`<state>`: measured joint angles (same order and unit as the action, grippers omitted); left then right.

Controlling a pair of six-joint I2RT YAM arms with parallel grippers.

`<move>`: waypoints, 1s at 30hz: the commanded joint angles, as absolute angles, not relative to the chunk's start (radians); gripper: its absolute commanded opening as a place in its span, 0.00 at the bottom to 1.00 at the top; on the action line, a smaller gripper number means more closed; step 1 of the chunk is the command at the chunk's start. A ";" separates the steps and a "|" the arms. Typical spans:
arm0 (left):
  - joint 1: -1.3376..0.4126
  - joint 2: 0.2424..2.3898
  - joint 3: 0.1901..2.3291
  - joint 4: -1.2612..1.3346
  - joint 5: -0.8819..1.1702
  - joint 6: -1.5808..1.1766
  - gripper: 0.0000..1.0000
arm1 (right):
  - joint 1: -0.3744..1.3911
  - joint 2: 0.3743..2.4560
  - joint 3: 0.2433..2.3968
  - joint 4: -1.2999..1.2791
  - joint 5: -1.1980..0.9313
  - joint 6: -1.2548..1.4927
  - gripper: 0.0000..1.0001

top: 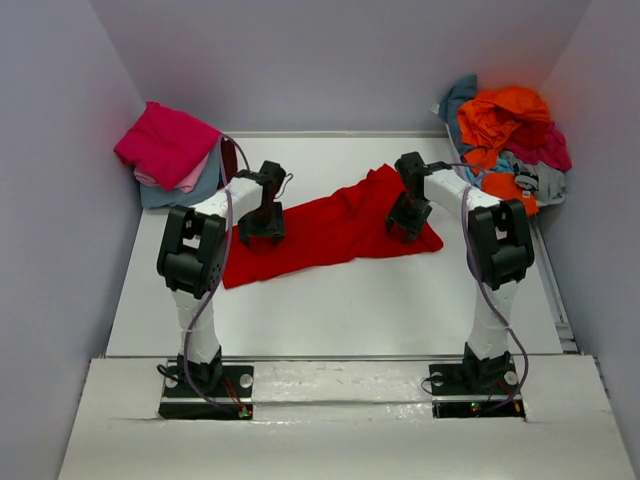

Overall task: Fold and stack the t-shirts
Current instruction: Fold the tshirt

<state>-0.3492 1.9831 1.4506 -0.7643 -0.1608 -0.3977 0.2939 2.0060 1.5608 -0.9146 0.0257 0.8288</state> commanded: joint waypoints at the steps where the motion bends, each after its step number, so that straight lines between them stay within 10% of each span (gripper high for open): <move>1: -0.345 1.904 1.442 -0.810 -0.153 -0.391 0.76 | 0.285 2.034 1.572 -0.913 0.014 0.850 0.52; 30: -0.345 1.885 1.362 -0.813 -0.023 -0.337 0.73 | 0.199 2.183 1.874 -1.025 0.049 0.787 0.51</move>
